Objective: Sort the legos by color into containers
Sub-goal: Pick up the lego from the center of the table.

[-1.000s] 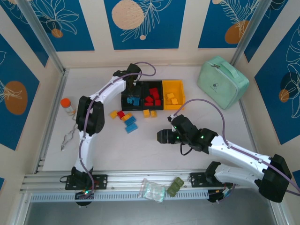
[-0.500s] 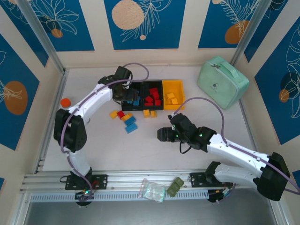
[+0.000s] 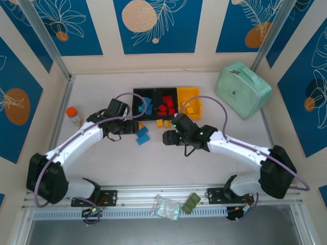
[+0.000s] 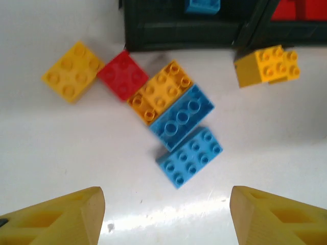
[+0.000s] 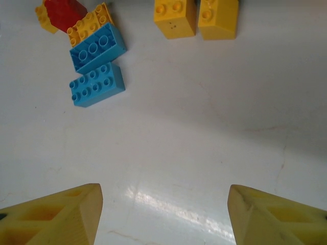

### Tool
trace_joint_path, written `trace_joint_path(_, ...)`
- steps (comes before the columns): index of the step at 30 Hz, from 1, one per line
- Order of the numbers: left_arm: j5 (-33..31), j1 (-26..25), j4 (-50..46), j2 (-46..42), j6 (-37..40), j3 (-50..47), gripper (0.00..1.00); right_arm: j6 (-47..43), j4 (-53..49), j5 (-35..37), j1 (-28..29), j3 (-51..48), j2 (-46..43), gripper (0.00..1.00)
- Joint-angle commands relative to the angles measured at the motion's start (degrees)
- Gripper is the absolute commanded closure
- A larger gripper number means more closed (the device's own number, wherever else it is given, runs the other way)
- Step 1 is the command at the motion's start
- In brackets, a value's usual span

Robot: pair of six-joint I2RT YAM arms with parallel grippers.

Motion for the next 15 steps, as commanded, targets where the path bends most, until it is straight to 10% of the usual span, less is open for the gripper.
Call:
trace_joint_path(1, 2.3, -0.2, 2.2, -5.3, -3.8, -5.9, 0.34, -2.5, 0.0, 2.3, -0.3, 5.3, 5.4, 0.34)
trace_joint_path(15, 2.0, -0.2, 1.3, -13.6, -6.4, -15.5, 0.33, -5.5, -10.0, 8.2, -2.9, 28.7, 31.9, 0.38)
